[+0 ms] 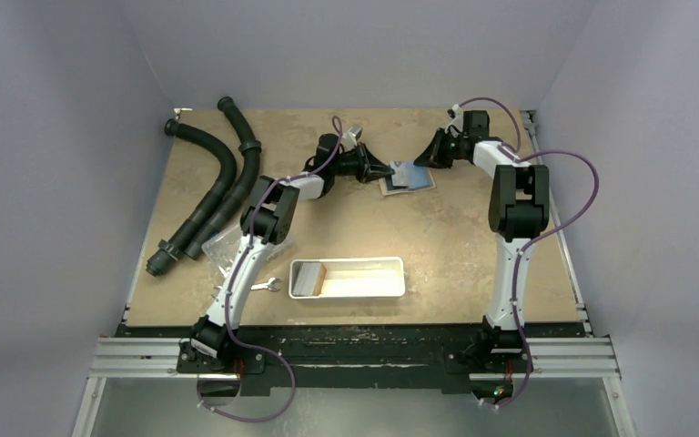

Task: Put the credit cards into the card holder
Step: Insert the credit card into the card holder.

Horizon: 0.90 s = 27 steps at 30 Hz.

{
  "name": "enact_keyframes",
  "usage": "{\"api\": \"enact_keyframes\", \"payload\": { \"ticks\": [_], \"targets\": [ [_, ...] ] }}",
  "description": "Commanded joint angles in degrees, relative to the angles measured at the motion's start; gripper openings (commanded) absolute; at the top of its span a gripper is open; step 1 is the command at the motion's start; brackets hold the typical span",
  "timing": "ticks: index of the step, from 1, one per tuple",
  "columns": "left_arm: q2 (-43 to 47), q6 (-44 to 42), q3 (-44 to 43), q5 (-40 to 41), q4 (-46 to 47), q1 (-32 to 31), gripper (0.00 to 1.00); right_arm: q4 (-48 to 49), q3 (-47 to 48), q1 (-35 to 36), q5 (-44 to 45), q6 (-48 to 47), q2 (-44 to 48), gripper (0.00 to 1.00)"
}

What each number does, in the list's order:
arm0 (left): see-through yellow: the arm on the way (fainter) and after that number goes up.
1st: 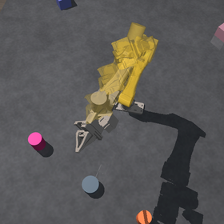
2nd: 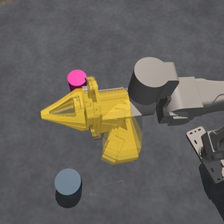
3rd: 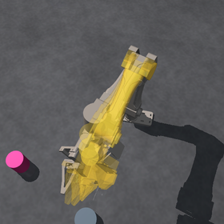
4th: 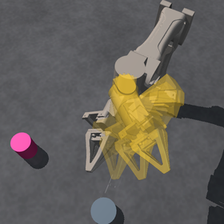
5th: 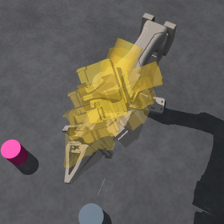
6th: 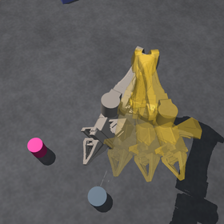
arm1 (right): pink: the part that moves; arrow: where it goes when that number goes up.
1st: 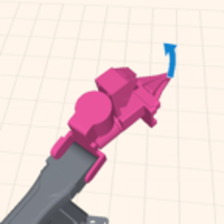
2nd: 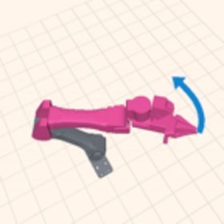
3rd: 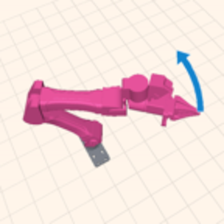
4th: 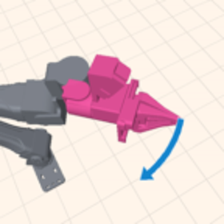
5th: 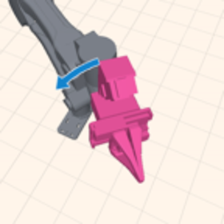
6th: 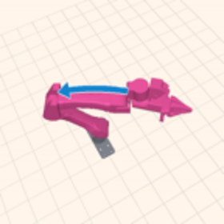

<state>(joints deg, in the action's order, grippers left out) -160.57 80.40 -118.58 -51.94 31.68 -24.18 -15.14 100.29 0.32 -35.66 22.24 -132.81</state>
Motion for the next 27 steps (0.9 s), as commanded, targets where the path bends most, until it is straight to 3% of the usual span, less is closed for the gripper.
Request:
{"api": "enact_keyframes", "payload": {
  "ticks": [1, 7, 13, 16, 27],
  "targets": [
    [3.2, 0.0, 5.9, 6.8, 4.6, -1.9, 0.0, -3.4, -0.3, 0.3, 2.3, -2.2, -1.7, 0.0],
    [6.4, 0.4, 12.6, 10.9, 9.1, -2.0, 0.0, -4.5, -0.8, 0.3, 1.4, -0.6, 1.9, 0.0],
    [6.1, 1.4, 13.0, 10.7, 10.2, -2.4, 0.0, -9.0, 1.5, -0.1, 6.5, -1.9, 6.1, 0.3],
    [5.6, 1.6, 11.8, 9.9, 9.8, -2.6, 0.0, -10.0, 1.3, -0.9, 6.8, -2.5, 6.0, 0.4],
    [3.0, 2.5, 7.9, 8.2, 9.0, -3.6, 0.0, -8.7, -2.0, -2.4, 7.4, -2.6, 8.0, 0.54]
  ]
}}
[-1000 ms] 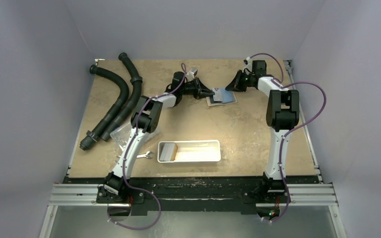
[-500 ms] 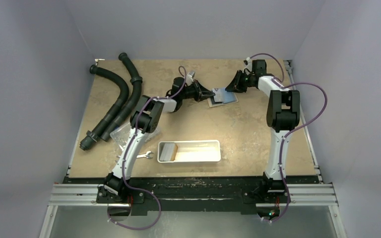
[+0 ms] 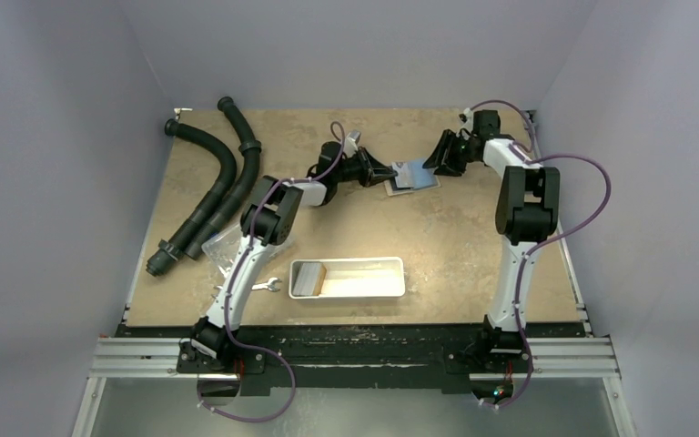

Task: Put the credit cards into the card holder
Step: Insert the credit card into the card holder.

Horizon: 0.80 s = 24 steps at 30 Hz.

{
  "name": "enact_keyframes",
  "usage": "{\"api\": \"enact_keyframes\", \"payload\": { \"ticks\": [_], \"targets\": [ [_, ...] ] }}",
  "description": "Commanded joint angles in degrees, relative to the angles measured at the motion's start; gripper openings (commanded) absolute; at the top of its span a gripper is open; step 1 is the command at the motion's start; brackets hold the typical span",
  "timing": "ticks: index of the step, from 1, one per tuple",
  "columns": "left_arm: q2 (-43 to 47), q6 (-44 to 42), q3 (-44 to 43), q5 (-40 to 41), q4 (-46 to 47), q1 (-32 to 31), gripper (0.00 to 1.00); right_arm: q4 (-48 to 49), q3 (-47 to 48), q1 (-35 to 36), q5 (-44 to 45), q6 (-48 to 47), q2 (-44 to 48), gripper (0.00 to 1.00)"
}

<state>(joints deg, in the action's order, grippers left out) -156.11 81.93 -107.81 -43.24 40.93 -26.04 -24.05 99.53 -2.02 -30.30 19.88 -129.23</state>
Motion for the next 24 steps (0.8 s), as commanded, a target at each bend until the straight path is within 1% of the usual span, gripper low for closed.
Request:
{"api": "enact_keyframes", "payload": {
  "ticks": [1, 5, 9, 10, 13, 15, 19, 24],
  "targets": [
    [-1.8, 1.3, -3.4, -0.7, -0.2, -1.7, 0.0, 0.2, -1.2, -0.2, 2.4, -0.2, 4.7, 0.54],
    [-3.0, 2.8, -4.9, -1.3, 0.3, -1.9, 0.0, -0.4, -1.4, -0.9, 2.6, -0.8, 3.7, 0.54],
    [-3.6, 3.2, -5.8, -1.2, 0.1, -2.0, 0.0, -0.6, -1.7, -0.9, 3.9, -1.7, 2.0, 0.5],
    [-3.7, 3.2, -6.1, -1.1, 0.0, -2.1, 0.0, -0.6, -1.7, -0.9, 3.6, -1.8, 1.8, 0.46],
    [-4.3, 3.6, -7.1, -0.6, -0.3, -2.3, 0.0, -0.6, -1.9, -0.9, 2.1, -1.6, 1.0, 0.28],
    [-4.8, 3.7, -8.2, -0.3, -0.9, -2.7, 0.0, 0.1, -3.3, -0.8, 1.6, -0.5, 1.0, 0.22],
    [-5.2, 3.8, -9.0, 0.9, -1.3, -3.4, 0.0, 3.4, -7.5, -0.4, -0.2, 2.4, 2.0, 0.17],
    [-5.5, 0.9, -10.9, 2.1, -5.7, -4.0, 0.0, 5.6, -10.6, 0.6, -0.9, 3.9, 2.6, 0.16]
  ]
}}
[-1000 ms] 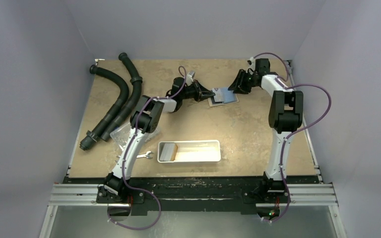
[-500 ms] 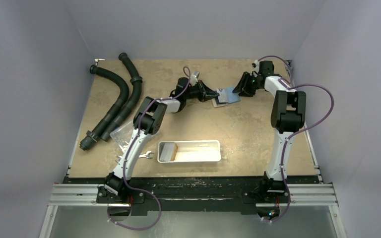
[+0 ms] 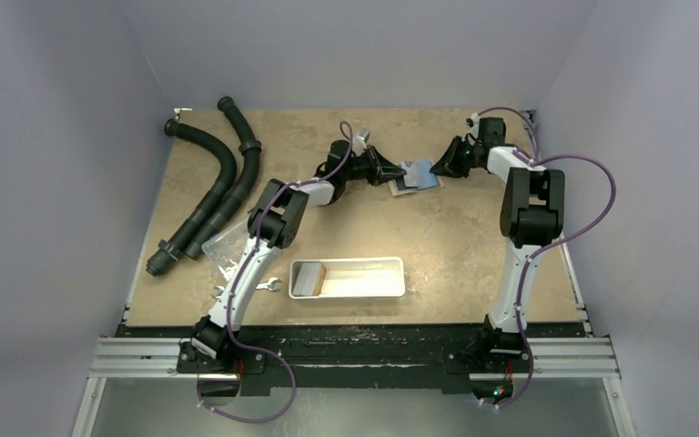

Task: Put the credit cards into the card holder
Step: Insert the credit card into the card holder.

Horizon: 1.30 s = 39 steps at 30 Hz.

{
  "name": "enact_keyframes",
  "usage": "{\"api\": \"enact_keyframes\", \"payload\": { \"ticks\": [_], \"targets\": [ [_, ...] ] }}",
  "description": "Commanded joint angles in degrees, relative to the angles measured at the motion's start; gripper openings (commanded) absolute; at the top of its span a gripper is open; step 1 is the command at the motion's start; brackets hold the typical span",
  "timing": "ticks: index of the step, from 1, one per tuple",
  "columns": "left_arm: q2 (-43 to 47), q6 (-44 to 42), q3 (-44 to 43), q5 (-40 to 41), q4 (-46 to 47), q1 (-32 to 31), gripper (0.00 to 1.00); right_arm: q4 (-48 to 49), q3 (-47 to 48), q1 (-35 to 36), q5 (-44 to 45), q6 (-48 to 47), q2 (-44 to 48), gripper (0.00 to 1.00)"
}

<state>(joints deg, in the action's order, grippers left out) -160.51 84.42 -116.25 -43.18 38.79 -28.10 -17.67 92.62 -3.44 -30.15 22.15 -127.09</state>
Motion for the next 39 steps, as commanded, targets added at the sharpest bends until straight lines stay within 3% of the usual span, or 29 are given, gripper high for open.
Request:
{"api": "enact_keyframes", "payload": {
  "ticks": [1, 13, 19, 29, 34, 39],
  "targets": [
    [-0.8, -2.3, -2.1, 2.6, -4.4, -2.2, 0.0, -0.5, -4.1, 2.2, -1.1, 2.0, 0.5, 0.15],
    [3.0, -14.6, -3.0, 10.2, -19.4, -4.8, 0.0, 2.0, -6.7, 2.3, -2.8, 3.4, 2.5, 0.12],
    [6.4, -23.0, -5.3, 16.9, -30.9, -6.2, 0.25, 2.6, -7.3, 2.5, -2.2, 4.0, 3.2, 0.12],
    [2.8, -22.7, -12.5, 21.4, -34.8, -9.1, 0.2, 3.8, -9.7, 3.0, -1.9, 4.9, 5.0, 0.09],
    [6.2, -27.7, -12.3, 23.7, -41.0, -10.4, 0.33, 4.5, -10.5, 3.0, -2.6, 5.3, 5.9, 0.1],
    [11.9, -32.5, -7.2, 25.2, -44.5, -10.4, 0.46, 3.5, -10.6, 3.0, -0.7, 4.9, 7.9, 0.17]
  ]
}}
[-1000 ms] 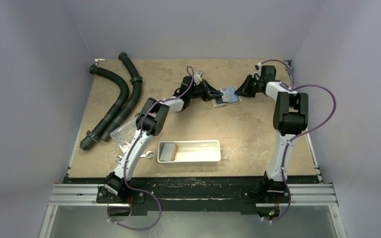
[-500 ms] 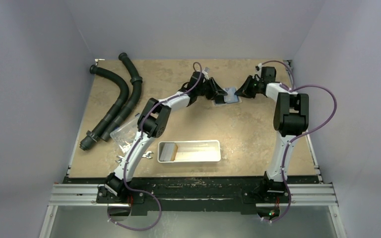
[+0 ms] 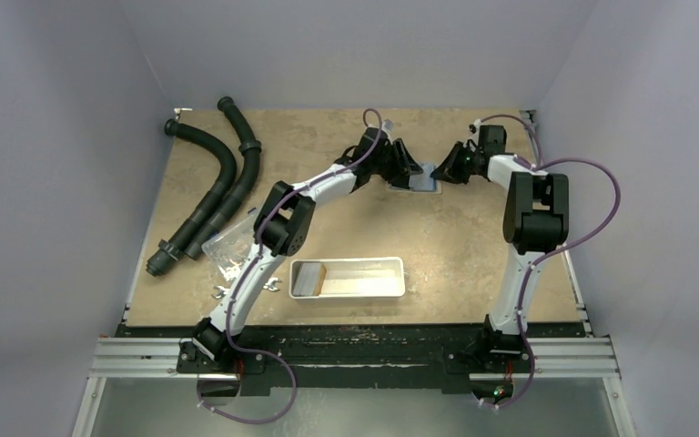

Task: Put the credit cards into the card holder
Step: Insert the credit card into the card holder.

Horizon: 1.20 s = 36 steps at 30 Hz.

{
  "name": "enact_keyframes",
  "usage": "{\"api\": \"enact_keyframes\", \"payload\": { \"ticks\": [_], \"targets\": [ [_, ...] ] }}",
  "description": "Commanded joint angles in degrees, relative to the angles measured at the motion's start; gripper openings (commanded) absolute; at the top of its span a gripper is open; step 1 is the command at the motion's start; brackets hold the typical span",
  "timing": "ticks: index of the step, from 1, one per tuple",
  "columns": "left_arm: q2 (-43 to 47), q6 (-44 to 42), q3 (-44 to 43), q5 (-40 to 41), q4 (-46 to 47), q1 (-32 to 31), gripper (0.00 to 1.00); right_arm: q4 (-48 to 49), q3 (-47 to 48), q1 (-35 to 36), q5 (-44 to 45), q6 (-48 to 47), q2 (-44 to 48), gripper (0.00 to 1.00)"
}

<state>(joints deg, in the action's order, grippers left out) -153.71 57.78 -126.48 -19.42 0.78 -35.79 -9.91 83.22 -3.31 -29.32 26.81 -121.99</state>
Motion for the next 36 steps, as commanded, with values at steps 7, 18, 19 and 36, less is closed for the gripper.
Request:
{"api": "enact_keyframes", "payload": {
  "ticks": [7, 18, 19, 36],
  "targets": [
    [5.6, -6.7, 3.9, -1.6, -7.0, -2.8, 0.49, -4.0, -1.9, 2.6, -2.2, 0.1, 3.8, 0.29],
    [4.4, -14.5, -3.7, 4.6, -17.1, -7.7, 0.62, 0.9, -5.0, 2.1, -7.0, 4.3, 3.6, 0.32],
    [5.2, -15.5, -2.5, 3.8, -17.2, -7.5, 0.62, 0.7, -5.0, 1.9, -6.8, 4.3, 3.7, 0.32],
    [14.3, -20.5, 4.3, -0.8, -17.8, -3.1, 0.68, 0.0, -6.1, -0.5, -6.4, 1.6, 5.8, 0.5]
  ]
}}
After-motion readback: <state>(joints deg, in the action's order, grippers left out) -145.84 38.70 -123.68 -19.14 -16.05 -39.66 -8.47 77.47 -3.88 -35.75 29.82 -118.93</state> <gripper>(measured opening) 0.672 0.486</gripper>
